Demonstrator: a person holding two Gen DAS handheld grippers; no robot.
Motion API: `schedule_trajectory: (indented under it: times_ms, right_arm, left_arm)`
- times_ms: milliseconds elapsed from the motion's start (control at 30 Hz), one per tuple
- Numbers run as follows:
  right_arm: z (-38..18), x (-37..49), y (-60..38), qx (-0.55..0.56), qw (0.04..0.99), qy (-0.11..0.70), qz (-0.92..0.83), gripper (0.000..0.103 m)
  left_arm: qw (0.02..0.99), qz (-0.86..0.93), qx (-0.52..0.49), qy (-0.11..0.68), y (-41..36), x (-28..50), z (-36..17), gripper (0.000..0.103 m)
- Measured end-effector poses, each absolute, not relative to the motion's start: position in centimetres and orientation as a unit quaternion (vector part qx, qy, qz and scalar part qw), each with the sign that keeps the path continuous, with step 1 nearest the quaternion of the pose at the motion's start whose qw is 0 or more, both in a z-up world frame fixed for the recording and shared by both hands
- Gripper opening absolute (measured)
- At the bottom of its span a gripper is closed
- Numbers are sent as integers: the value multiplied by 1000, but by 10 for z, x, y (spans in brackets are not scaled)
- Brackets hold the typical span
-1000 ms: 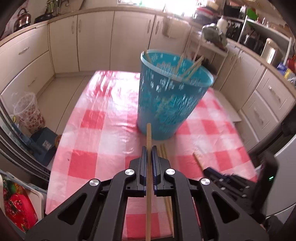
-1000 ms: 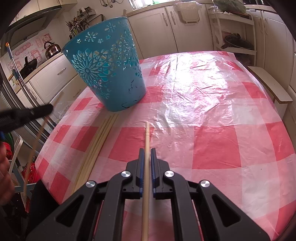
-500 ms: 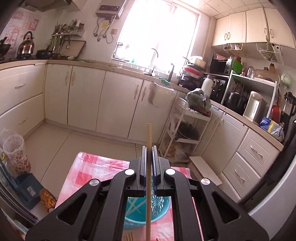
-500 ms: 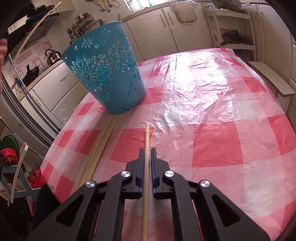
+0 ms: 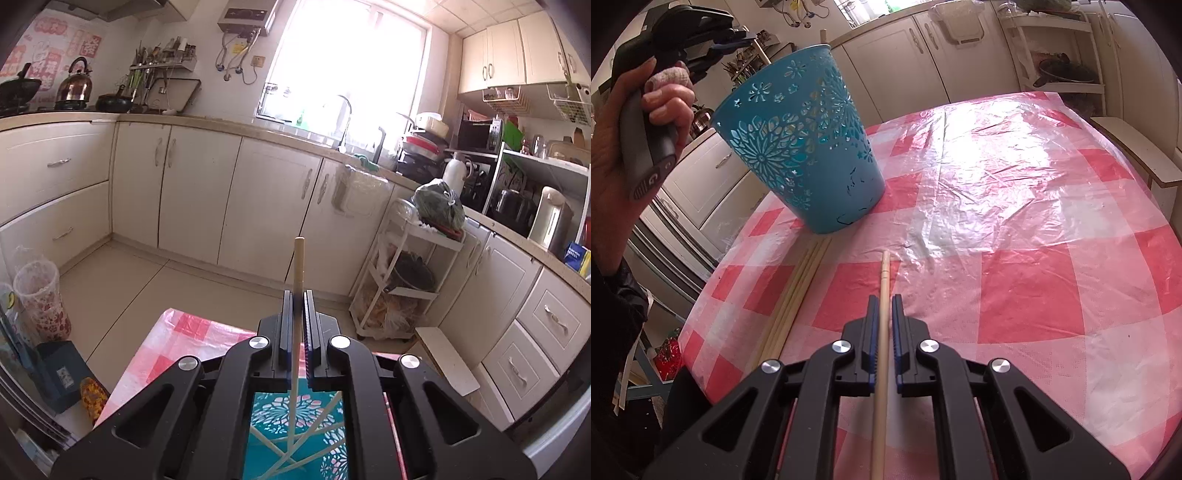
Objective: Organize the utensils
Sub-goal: 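Lift the chopstick over the teal cup and open the left tool, then carry the held chopstick over the teal cup and open the right tool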
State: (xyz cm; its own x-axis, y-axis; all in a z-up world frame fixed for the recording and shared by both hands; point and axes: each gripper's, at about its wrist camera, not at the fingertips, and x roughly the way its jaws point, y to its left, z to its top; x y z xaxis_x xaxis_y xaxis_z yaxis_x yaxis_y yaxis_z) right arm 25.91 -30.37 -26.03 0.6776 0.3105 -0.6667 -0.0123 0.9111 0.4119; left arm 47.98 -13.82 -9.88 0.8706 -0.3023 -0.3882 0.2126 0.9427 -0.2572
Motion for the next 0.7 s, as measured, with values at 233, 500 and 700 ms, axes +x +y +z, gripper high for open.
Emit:
schedule_trajectory:
  times_ms: [233, 500, 700]
  right_arm:
    - [-260, 261, -305, 191, 896, 391, 90, 7]
    - [-259, 259, -301, 177, 897, 395, 88, 7]
    - [-254, 261, -297, 155, 892, 417, 82, 10]
  left_arm:
    - [953, -131, -45, 271, -147, 465, -132, 7]
    - [963, -69, -15, 261, -95, 389, -141, 59]
    - [952, -32, -3, 305, -45, 338, -176, 70]
